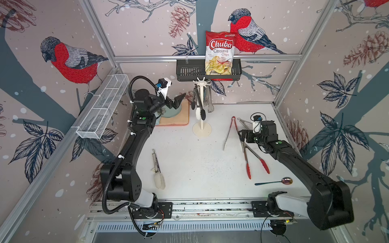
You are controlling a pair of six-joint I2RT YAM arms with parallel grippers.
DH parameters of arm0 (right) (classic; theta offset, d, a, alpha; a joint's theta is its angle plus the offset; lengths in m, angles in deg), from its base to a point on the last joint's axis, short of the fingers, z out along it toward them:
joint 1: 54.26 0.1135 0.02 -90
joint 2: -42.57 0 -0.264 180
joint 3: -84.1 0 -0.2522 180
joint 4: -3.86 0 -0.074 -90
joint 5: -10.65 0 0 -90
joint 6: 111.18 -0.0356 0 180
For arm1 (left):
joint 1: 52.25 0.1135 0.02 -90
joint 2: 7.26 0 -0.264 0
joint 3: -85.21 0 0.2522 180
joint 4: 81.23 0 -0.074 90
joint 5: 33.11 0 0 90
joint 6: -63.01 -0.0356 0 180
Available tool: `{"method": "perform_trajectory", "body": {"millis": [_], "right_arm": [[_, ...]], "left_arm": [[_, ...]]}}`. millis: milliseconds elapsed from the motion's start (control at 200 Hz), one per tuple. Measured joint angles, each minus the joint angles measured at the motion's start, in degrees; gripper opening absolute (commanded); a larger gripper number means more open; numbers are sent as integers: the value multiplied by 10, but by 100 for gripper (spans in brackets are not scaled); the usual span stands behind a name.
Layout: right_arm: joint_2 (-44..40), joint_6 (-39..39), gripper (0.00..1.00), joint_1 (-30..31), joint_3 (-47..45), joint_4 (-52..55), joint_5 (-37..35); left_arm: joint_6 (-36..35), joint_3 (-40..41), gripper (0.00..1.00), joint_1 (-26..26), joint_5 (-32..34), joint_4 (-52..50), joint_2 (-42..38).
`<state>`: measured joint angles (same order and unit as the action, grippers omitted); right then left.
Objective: Hang food tongs on kitchen utensil racks
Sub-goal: Pick up the food tongs from the center of the board.
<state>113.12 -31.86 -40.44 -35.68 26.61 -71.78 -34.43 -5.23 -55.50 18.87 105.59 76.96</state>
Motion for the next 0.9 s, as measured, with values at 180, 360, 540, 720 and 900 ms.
{"method": "perform_trajectory", "body": {"millis": [180, 360, 540, 720, 900], "right_arm": [[20, -13, 99, -8, 8, 26, -11], [57, -12, 93, -10, 15, 42, -14], [119, -12, 83, -11, 46, 51, -15], [187, -9, 75, -11, 92, 50, -15], [240, 3, 65, -10, 133, 49, -16]], "left_arm": [[13, 16, 99, 4, 55, -24, -50], [30, 59, 98, 5, 91, -55, -107], [47, 109, 98, 5, 115, -91, -170], [51, 161, 99, 5, 142, -127, -239], [71, 211, 98, 5, 157, -153, -299]]}}
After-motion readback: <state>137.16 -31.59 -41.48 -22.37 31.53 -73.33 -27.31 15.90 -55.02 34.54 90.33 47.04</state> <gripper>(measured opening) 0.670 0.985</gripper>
